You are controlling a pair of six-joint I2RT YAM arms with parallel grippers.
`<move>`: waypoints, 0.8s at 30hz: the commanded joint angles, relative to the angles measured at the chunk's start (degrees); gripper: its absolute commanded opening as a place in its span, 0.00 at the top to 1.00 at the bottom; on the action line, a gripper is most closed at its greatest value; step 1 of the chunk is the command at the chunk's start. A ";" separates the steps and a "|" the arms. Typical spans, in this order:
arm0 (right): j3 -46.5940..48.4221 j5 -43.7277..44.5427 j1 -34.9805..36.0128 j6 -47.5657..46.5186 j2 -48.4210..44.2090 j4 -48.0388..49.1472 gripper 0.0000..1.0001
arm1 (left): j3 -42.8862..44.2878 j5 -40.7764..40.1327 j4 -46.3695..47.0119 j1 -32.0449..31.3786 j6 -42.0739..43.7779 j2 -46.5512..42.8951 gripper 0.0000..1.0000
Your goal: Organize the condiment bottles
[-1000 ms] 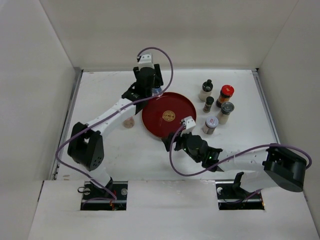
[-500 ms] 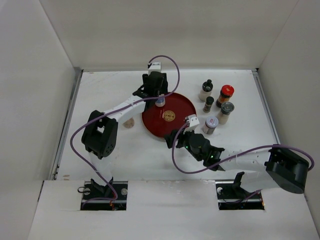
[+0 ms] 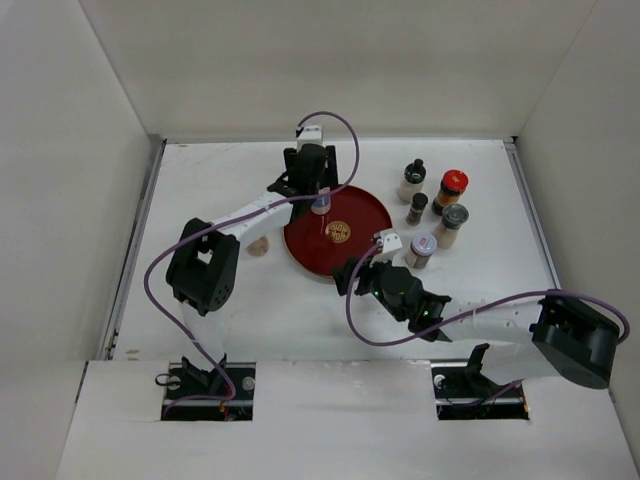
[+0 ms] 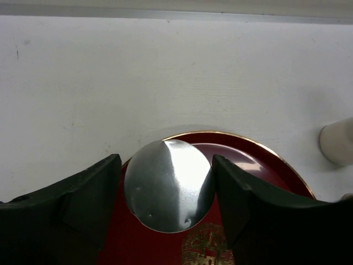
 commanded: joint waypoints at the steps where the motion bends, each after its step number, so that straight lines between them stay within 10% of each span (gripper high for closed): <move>1: -0.20 0.83 -0.40 0.49 -1.68 3.34 0.12 | 0.07 -1.02 7.18 0.26 0.30 -2.20 0.33; 11: -0.47 1.01 -0.40 0.50 -2.56 3.34 0.11 | -4.92 -4.17 11.57 -0.36 0.48 -12.38 0.08; 24: -0.55 0.48 -0.58 1.02 -2.04 3.51 0.10 | -34.53 -17.97 1.93 0.52 -4.96 -40.59 0.33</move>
